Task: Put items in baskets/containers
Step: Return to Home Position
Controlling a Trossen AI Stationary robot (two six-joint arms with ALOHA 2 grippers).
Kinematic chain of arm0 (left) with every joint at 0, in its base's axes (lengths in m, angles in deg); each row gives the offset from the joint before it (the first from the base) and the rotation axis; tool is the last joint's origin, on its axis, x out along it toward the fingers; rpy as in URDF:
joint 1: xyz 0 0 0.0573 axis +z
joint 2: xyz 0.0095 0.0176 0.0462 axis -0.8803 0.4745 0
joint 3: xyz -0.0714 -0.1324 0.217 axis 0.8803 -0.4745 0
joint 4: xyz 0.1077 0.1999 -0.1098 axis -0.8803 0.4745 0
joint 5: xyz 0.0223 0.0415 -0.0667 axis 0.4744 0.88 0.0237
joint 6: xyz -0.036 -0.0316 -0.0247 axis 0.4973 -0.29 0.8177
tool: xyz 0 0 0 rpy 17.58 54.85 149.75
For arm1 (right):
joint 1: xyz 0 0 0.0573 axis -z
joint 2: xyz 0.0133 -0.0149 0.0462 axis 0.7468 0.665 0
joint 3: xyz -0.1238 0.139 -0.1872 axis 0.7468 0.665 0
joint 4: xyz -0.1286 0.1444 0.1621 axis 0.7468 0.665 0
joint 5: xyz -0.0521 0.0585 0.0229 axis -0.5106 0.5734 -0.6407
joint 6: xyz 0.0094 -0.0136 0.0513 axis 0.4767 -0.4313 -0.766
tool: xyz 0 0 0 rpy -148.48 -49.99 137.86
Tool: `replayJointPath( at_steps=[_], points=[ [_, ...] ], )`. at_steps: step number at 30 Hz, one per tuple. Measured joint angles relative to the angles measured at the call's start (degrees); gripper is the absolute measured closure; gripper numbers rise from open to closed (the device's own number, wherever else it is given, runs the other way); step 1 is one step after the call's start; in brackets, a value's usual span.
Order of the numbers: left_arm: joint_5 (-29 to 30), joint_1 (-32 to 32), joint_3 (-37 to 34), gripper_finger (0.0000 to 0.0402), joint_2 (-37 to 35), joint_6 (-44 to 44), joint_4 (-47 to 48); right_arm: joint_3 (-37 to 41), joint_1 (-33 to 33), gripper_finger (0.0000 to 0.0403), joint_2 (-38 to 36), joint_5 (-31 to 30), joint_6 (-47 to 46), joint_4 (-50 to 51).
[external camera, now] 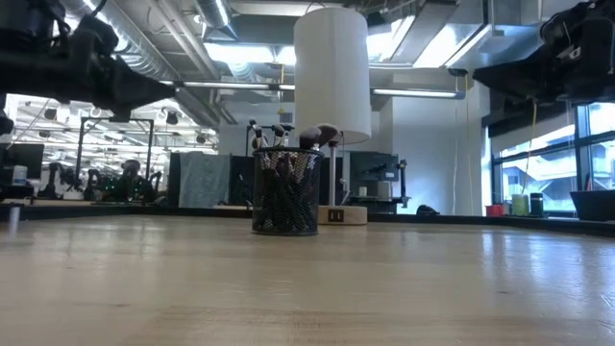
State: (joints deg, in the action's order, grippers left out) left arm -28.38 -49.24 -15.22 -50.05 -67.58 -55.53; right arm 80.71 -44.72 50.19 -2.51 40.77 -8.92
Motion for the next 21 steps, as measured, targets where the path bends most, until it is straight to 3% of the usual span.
replayJointPath(
  at_steps=[8,15,21],
  points=[
    [2.12,-2.0,0.0,0.0399,-2.73,-1.18,4.41,0.0,-0.02,0.0395,-0.03,0.61,-1.1,-2.29],
    [-4.01,-2.01,0.0,0.0399,-1.31,1.97,5.5,0.0,-0.02,0.0395,-0.02,0.6,-1.12,1.23],
    [-4.28,-2.0,0.0,0.0389,-0.77,2.75,5.51,0.0,-0.04,0.0395,-0.02,0.56,0.31,7.56]
  ],
)
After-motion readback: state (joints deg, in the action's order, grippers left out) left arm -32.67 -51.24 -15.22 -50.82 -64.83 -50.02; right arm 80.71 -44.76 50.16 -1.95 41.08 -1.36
